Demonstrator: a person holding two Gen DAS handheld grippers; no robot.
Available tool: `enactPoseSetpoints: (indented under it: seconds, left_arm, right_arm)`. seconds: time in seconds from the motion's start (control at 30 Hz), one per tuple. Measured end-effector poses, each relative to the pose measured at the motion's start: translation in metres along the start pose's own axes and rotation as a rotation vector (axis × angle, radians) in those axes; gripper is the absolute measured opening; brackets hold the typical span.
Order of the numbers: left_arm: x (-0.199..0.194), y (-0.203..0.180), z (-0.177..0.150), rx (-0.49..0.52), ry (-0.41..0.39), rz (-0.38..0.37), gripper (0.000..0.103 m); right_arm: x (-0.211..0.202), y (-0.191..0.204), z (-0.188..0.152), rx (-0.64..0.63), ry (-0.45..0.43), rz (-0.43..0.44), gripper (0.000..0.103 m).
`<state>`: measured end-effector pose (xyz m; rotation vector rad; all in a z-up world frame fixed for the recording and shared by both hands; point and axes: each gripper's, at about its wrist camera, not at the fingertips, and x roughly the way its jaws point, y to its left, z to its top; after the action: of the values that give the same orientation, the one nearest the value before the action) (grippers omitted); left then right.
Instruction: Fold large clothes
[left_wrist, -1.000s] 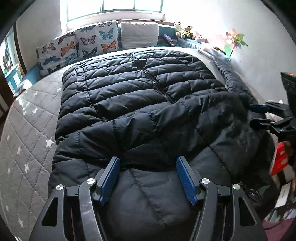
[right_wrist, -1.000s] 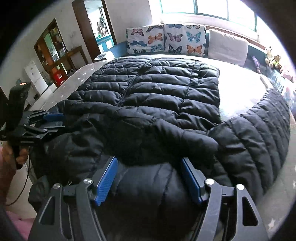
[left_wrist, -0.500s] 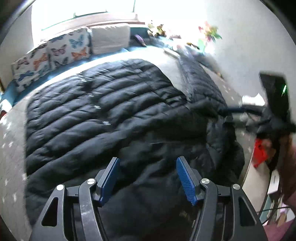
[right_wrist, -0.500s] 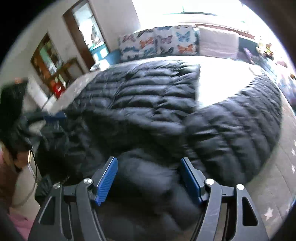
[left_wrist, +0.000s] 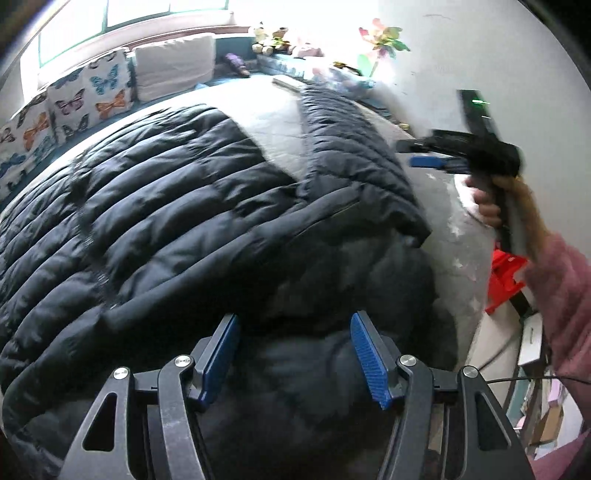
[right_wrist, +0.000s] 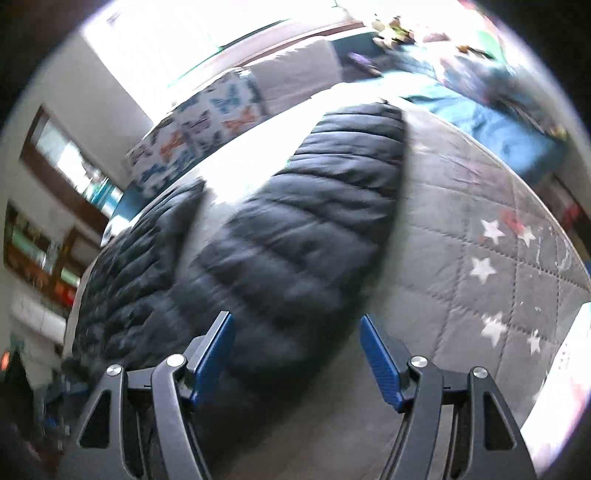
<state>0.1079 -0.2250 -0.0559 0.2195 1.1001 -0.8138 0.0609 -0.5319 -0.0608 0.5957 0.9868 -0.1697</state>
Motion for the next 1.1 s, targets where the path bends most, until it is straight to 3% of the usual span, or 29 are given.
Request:
enactPoseSetpoints:
  seconds: [0.17, 0.43, 0.47, 0.6, 0.67, 0.77, 0.97, 1.1]
  left_arm:
    - [0.013, -0.009, 0.011, 0.011, 0.015, -0.044, 0.065]
    - [0.023, -0.001, 0.017, -0.005, 0.027, -0.078, 0.065]
    - [0.024, 0.0, 0.017, -0.009, 0.031, -0.079, 0.065]
    - [0.027, 0.001, 0.021, -0.012, 0.029, -0.086, 0.065]
    - [0.026, 0.0, 0.024, -0.013, 0.019, -0.096, 0.065]
    - [0.025, -0.003, 0.028, -0.013, -0.001, -0.121, 0.065]
    - [0.047, -0.01, 0.032, 0.008, 0.005, -0.115, 0.065]
    - [0.026, -0.003, 0.027, -0.029, -0.014, -0.163, 0.065]
  right_arm:
    - [0.024, -0.019, 0.021, 0.088, -0.004, 0.059, 0.076]
    - [0.047, -0.033, 0.052, 0.186, -0.055, 0.242, 0.075]
    - [0.05, -0.037, 0.055, 0.207, -0.06, 0.271, 0.072]
    - [0.06, -0.05, 0.057, 0.286, -0.062, 0.339, 0.038]
    - [0.055, -0.051, 0.056, 0.297, -0.082, 0.367, 0.03]
    - [0.037, -0.043, 0.06, 0.265, -0.116, 0.384, 0.018]
    - [-0.016, 0.008, 0.068, 0.124, -0.185, 0.399, 0.016]
    - [-0.056, 0.05, 0.062, 0.016, -0.237, 0.422, 0.016]
